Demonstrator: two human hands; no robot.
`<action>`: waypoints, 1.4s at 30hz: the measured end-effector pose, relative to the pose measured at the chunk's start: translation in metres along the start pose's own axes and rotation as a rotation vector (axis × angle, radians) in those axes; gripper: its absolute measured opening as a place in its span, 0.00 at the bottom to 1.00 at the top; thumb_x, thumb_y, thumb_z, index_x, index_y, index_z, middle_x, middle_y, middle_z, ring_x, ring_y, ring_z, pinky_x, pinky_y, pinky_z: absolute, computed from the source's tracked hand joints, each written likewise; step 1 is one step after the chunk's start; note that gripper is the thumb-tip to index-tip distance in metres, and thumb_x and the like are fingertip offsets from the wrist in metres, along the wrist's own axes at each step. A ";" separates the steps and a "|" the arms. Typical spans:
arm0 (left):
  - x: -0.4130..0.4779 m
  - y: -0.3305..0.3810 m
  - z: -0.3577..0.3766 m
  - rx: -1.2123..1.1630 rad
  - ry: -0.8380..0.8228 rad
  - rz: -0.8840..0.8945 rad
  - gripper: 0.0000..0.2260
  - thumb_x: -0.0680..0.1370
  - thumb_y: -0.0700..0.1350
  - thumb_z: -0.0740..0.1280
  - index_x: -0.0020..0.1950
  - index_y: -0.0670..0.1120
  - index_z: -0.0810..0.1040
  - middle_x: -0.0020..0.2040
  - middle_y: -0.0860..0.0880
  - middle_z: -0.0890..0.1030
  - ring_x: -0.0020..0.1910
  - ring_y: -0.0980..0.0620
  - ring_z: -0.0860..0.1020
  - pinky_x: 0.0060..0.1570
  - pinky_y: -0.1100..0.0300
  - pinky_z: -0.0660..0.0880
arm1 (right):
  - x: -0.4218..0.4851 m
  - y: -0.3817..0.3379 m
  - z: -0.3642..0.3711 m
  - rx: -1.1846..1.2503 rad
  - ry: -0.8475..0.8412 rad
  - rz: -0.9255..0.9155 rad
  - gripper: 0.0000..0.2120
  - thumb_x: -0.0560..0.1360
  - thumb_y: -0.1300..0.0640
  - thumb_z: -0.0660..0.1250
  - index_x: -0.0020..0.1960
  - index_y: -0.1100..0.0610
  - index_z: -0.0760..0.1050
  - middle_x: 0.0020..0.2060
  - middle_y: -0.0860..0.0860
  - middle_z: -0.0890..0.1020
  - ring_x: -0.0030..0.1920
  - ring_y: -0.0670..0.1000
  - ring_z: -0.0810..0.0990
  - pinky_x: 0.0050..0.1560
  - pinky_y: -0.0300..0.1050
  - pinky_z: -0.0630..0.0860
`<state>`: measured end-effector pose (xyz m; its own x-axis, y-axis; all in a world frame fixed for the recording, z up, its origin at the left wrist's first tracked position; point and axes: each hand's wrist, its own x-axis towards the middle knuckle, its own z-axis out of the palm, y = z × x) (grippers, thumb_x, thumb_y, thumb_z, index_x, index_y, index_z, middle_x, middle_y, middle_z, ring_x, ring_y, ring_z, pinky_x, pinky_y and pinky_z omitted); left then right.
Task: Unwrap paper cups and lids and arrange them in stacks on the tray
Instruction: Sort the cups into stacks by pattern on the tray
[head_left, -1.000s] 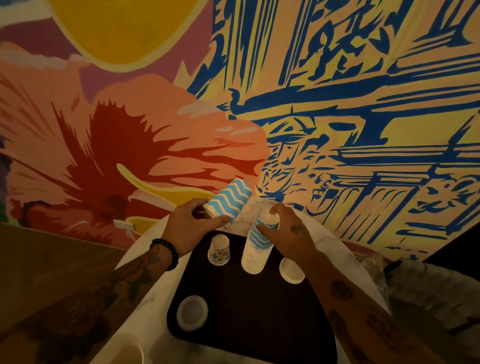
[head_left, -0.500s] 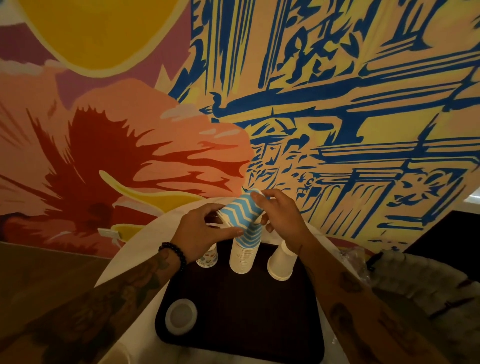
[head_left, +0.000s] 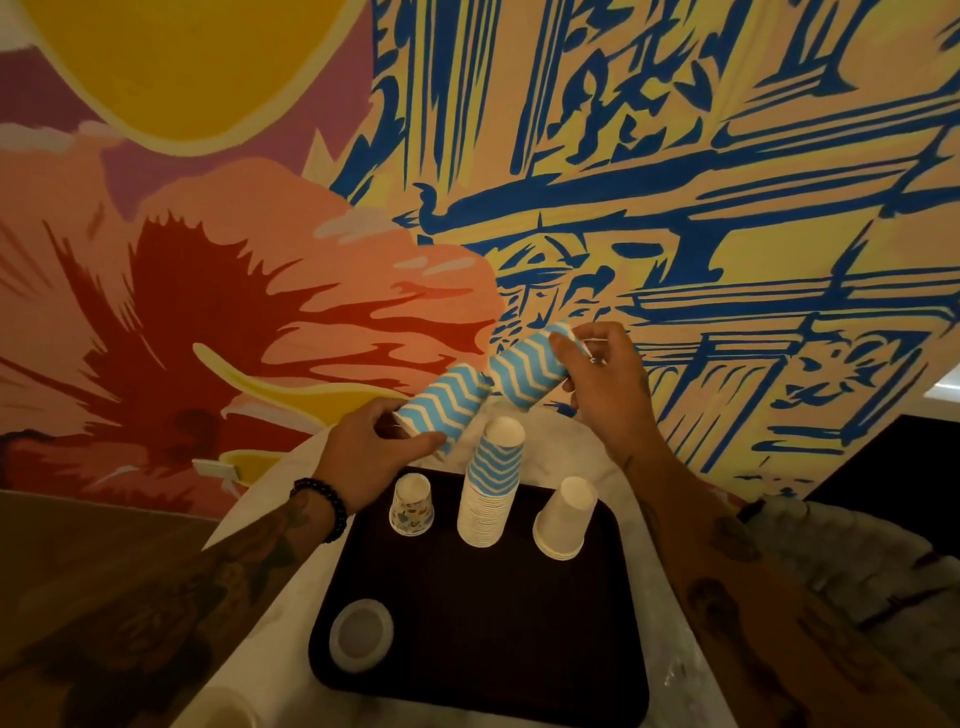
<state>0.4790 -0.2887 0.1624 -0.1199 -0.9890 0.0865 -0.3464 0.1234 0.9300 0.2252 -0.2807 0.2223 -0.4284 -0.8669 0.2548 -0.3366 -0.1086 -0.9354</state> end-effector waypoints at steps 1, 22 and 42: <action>0.001 -0.001 -0.002 -0.024 0.025 -0.022 0.21 0.70 0.49 0.79 0.60 0.46 0.79 0.52 0.51 0.83 0.50 0.54 0.81 0.47 0.61 0.76 | 0.001 0.000 0.000 -0.050 -0.009 -0.033 0.12 0.75 0.44 0.72 0.54 0.47 0.75 0.49 0.45 0.80 0.43 0.49 0.81 0.40 0.43 0.78; 0.005 0.001 0.003 -0.131 0.041 -0.030 0.23 0.68 0.47 0.80 0.61 0.47 0.79 0.53 0.49 0.83 0.51 0.51 0.81 0.50 0.58 0.79 | -0.032 0.038 0.030 -0.564 -0.307 -0.149 0.17 0.78 0.53 0.68 0.65 0.54 0.73 0.61 0.50 0.75 0.59 0.51 0.75 0.56 0.44 0.70; 0.010 0.024 0.034 -0.169 -0.097 0.150 0.30 0.65 0.52 0.81 0.64 0.50 0.77 0.58 0.56 0.82 0.57 0.59 0.80 0.54 0.58 0.80 | -0.015 -0.003 0.026 0.001 -0.189 -0.025 0.15 0.74 0.51 0.76 0.55 0.49 0.73 0.48 0.49 0.84 0.36 0.40 0.81 0.38 0.37 0.78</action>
<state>0.4373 -0.2923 0.1736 -0.2499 -0.9472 0.2010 -0.1587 0.2448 0.9565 0.2541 -0.2801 0.2152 -0.2545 -0.9399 0.2276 -0.3443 -0.1319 -0.9295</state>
